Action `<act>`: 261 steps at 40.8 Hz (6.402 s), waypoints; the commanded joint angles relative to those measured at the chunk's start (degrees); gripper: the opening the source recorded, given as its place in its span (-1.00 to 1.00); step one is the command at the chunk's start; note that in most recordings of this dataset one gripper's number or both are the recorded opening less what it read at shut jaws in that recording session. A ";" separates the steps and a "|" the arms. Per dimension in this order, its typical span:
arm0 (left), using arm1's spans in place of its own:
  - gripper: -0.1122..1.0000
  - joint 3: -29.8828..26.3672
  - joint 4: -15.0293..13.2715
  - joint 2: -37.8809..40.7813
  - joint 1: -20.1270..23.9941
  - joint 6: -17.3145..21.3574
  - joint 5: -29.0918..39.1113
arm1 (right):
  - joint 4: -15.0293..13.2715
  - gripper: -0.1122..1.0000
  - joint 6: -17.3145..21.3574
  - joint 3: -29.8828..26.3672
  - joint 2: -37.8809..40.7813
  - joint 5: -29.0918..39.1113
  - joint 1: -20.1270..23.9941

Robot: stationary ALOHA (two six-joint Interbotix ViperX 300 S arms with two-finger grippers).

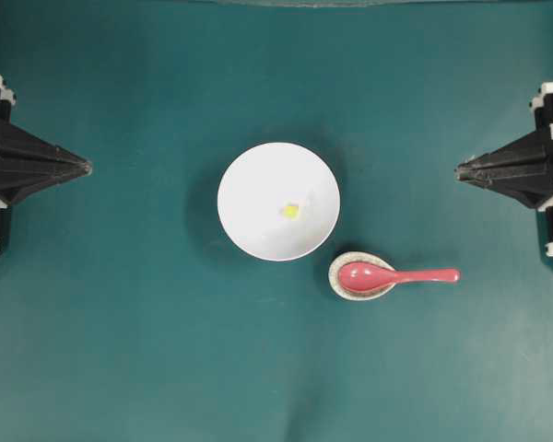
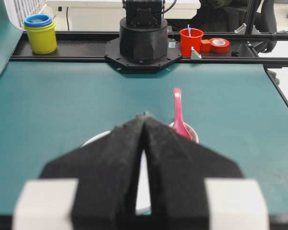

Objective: Scoop the yellow hexagonal prism block from the bowl with a spoon using the right arm.

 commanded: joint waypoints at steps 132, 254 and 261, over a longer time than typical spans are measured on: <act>-0.80 -1.41 0.35 0.97 0.18 -0.44 3.43 | 23.47 0.02 3.34 8.79 52.21 -39.11 24.70; -0.80 -1.14 0.35 3.16 1.41 -0.88 2.37 | 21.71 -0.40 -10.81 -28.56 42.63 34.19 -8.96; -0.80 -1.14 0.35 3.16 1.32 -0.88 2.37 | 20.48 -0.40 -10.72 -31.46 45.26 38.58 -9.23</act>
